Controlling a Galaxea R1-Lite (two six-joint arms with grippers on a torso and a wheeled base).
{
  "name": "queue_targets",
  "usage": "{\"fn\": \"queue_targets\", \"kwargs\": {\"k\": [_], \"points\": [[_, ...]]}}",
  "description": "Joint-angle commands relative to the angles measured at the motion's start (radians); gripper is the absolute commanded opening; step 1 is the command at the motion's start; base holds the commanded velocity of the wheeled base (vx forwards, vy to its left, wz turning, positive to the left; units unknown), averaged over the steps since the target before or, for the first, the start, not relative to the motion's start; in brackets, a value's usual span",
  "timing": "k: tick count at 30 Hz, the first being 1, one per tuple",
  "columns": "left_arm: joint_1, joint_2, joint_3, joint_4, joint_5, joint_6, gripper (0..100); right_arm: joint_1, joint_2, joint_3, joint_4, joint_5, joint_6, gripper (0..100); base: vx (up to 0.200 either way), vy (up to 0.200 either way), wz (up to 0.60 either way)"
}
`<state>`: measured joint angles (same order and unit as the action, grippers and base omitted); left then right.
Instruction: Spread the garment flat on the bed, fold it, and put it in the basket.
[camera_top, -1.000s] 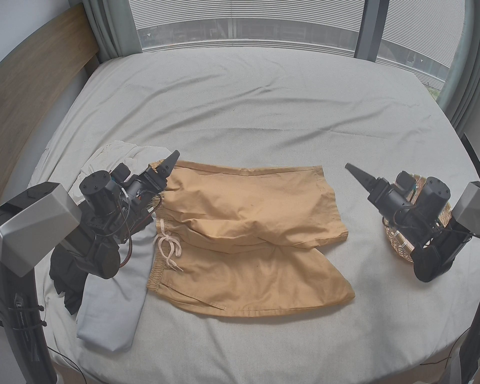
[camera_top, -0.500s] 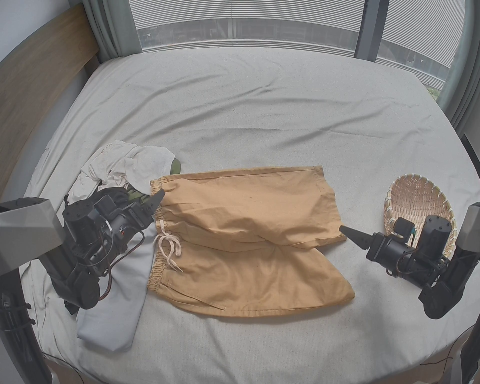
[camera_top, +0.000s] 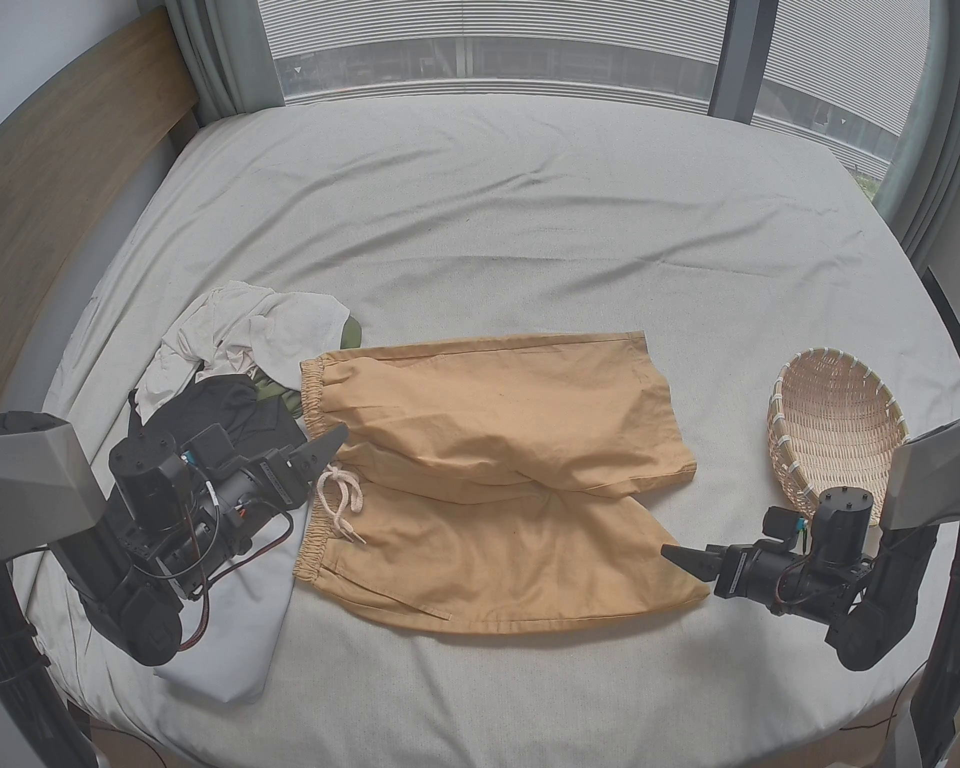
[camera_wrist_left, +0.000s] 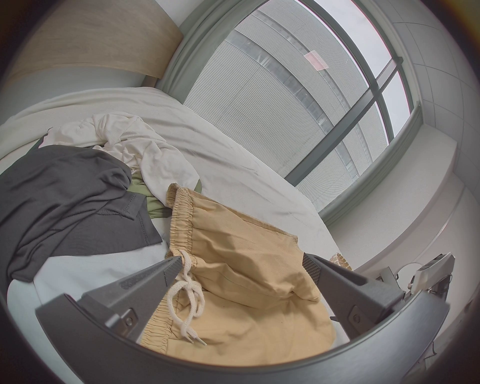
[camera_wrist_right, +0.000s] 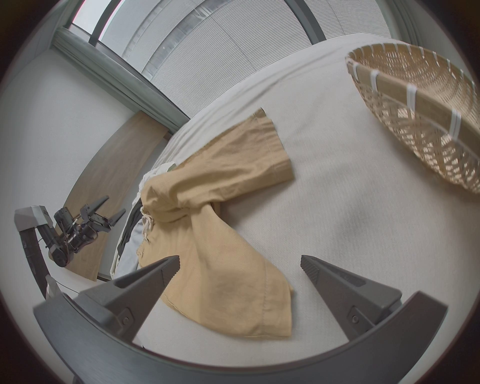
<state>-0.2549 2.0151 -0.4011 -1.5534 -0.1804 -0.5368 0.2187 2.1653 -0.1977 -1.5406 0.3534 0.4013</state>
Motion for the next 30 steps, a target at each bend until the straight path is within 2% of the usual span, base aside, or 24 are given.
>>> {"fn": "queue_targets", "kwargs": {"k": [1, 12, 13, 18, 22, 26, 30], "points": [[-0.009, -0.003, 0.005, -0.004, -0.001, 0.0, 100, 0.002, 0.047, 0.037, -0.001, 0.002, -0.001, 100, 0.0, 0.0, 0.0], [-0.009, 0.019, 0.004, -0.004, 0.001, -0.002, 100, 0.004, 0.037, 0.044, -0.003, 0.002, -0.001, 100, 0.0, 0.0, 0.0], [-0.009, 0.019, 0.004, -0.004, 0.001, -0.002, 100, 0.004, 0.037, 0.044, -0.003, 0.002, -0.001, 0, 0.0, 0.0, 0.0], [-0.009, 0.022, 0.002, -0.004, 0.001, -0.002, 100, 0.024, 0.024, 0.06, -0.003, 0.002, 0.001, 0, 0.0, 0.0, 0.0], [-0.009, 0.024, 0.004, -0.004, 0.001, -0.002, 100, 0.07, -0.019, 0.103, -0.003, 0.001, 0.001, 0, 0.0, 0.0, 0.0], [-0.009, 0.031, 0.004, -0.005, 0.001, 0.0, 100, 0.171, -0.096, 0.155, 0.001, -0.001, 0.004, 0, 0.0, 0.0, 0.0], [-0.014, 0.031, 0.004, -0.004, 0.002, 0.0, 100, 0.231, -0.119, 0.159, 0.002, -0.001, 0.008, 0, 0.0, 0.0, 0.0]]}}
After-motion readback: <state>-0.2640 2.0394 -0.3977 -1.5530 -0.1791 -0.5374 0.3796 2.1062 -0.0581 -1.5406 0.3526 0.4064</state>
